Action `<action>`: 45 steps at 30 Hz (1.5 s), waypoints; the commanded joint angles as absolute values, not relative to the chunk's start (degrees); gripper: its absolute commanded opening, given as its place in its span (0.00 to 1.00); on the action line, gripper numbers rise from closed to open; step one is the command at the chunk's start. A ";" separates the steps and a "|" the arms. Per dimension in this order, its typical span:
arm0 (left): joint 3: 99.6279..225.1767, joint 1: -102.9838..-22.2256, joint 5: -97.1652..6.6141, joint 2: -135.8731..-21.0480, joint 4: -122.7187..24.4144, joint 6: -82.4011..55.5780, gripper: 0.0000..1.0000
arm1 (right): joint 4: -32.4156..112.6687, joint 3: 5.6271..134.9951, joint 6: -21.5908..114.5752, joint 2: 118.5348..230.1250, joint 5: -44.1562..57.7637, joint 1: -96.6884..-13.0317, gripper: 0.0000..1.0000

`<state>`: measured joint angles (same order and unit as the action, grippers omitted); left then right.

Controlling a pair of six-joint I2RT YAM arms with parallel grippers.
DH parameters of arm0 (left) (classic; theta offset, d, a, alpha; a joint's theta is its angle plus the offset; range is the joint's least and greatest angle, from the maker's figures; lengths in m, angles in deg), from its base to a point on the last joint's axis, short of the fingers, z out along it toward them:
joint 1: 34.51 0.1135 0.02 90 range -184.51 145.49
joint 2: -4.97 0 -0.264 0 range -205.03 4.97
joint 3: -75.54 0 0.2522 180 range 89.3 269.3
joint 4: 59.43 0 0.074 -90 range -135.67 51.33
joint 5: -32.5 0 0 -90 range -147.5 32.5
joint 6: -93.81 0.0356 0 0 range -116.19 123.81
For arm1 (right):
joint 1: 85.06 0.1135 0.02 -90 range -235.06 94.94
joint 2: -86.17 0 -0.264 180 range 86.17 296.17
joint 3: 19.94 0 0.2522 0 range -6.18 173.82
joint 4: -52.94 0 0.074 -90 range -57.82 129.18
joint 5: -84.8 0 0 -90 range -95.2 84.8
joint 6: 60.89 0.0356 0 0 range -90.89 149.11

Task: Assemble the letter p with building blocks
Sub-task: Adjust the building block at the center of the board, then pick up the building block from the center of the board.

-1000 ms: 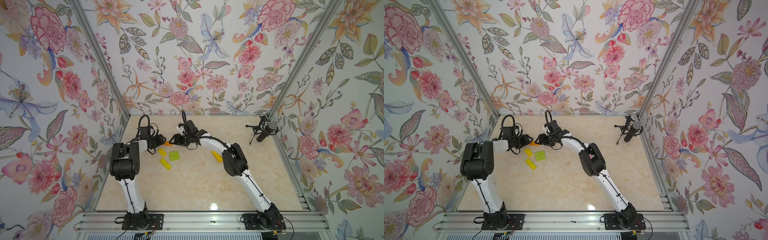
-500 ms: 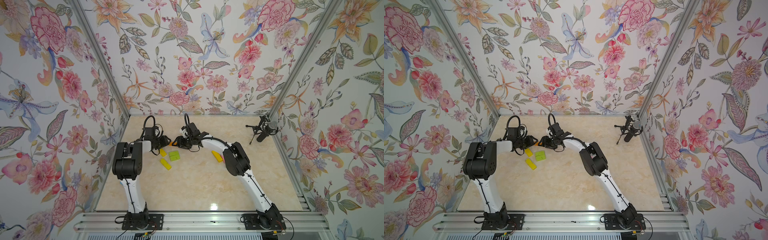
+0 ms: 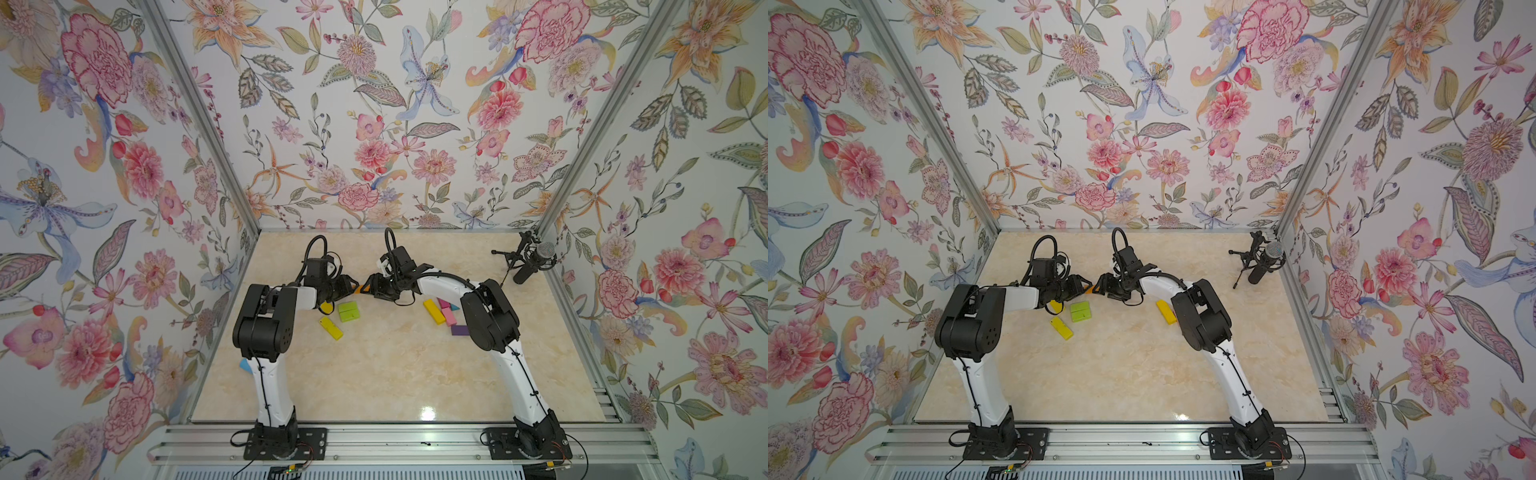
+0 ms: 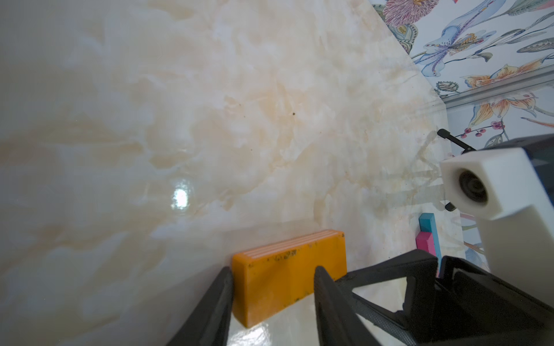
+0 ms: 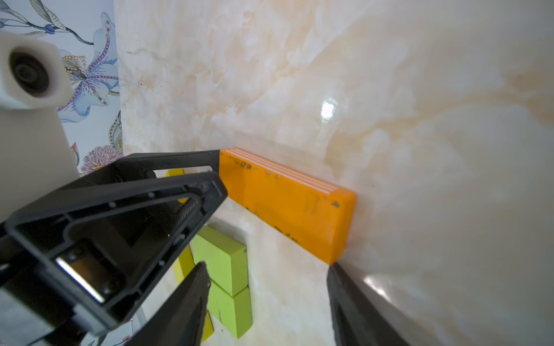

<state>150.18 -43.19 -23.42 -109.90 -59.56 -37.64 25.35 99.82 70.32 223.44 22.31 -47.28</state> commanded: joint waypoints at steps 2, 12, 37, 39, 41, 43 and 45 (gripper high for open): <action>148.75 -43.72 -24.58 -110.79 -59.73 -39.68 0.46 | 24.93 98.24 69.51 221.45 20.89 -47.62 0.63; 153.32 -43.60 -30.68 -108.80 -53.75 -37.05 0.75 | 25.58 93.40 67.58 217.23 17.80 -47.27 0.66; 149.54 -42.94 -41.51 -96.01 -39.66 -23.18 0.75 | 25.24 82.74 66.83 207.48 17.75 -36.76 0.75; 149.71 -42.91 -41.45 -96.83 -38.97 -22.55 0.74 | 25.46 83.43 67.56 208.61 17.27 -35.78 0.75; 149.85 -42.94 -41.03 -97.82 -38.21 -21.80 0.74 | 25.53 84.20 67.95 209.74 17.19 -35.40 0.75; 148.98 -42.86 -41.13 -97.88 -38.43 -21.75 0.74 | 25.51 84.90 68.09 210.67 16.35 -35.28 0.75; 147.26 -42.92 -41.45 -96.63 -39.69 -22.24 0.76 | 25.51 85.53 67.68 211.33 14.91 -35.38 0.75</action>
<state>149.52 -43.41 -41.52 -96.76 -40.22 -23.55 25.35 83.73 66.58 209.34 16.80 -34.56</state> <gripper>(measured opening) 0.754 0.751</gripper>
